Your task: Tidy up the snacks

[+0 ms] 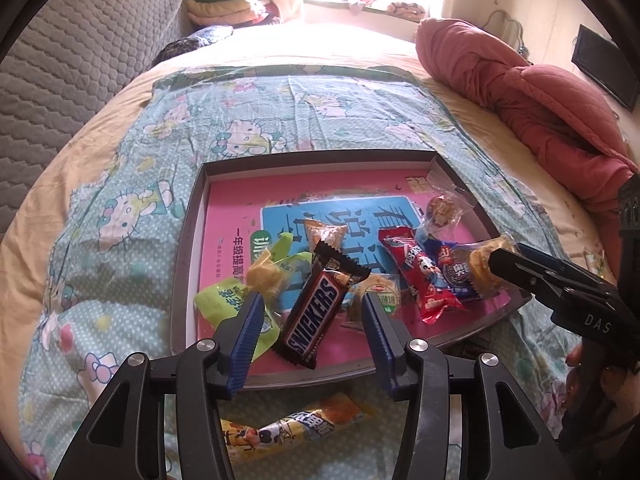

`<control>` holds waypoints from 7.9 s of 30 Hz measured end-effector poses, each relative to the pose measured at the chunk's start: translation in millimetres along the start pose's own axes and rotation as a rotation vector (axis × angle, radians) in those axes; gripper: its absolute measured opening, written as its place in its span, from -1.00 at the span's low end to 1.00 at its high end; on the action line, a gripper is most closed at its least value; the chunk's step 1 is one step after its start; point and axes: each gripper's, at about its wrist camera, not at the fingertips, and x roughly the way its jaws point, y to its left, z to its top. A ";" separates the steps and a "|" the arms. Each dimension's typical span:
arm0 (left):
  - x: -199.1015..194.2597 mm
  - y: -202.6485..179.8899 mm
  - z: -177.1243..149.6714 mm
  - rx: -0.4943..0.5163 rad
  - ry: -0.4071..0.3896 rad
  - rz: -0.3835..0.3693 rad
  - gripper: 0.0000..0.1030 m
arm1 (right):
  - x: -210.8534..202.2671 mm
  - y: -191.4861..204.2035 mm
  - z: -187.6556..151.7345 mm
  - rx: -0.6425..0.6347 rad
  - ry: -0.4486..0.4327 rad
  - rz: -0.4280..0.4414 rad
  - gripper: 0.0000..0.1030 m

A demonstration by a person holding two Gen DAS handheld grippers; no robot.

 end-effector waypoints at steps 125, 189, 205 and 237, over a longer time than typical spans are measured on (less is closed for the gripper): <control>-28.5 29.5 -41.1 -0.115 0.040 -0.369 -0.88 | -10.9 49.3 -55.5 -0.162 0.180 0.170 -0.48; -44.2 26.0 -38.8 -0.074 -0.015 -0.046 0.39 | -53.5 63.3 -42.3 -0.219 -0.042 0.047 0.21; -71.6 -7.6 -81.3 -0.016 0.015 0.015 0.54 | -76.5 76.9 -76.9 -0.172 -0.005 -0.102 0.74; -73.4 -1.8 -93.1 -0.047 0.048 0.028 0.54 | -90.9 76.9 -97.4 -0.140 0.013 -0.182 0.85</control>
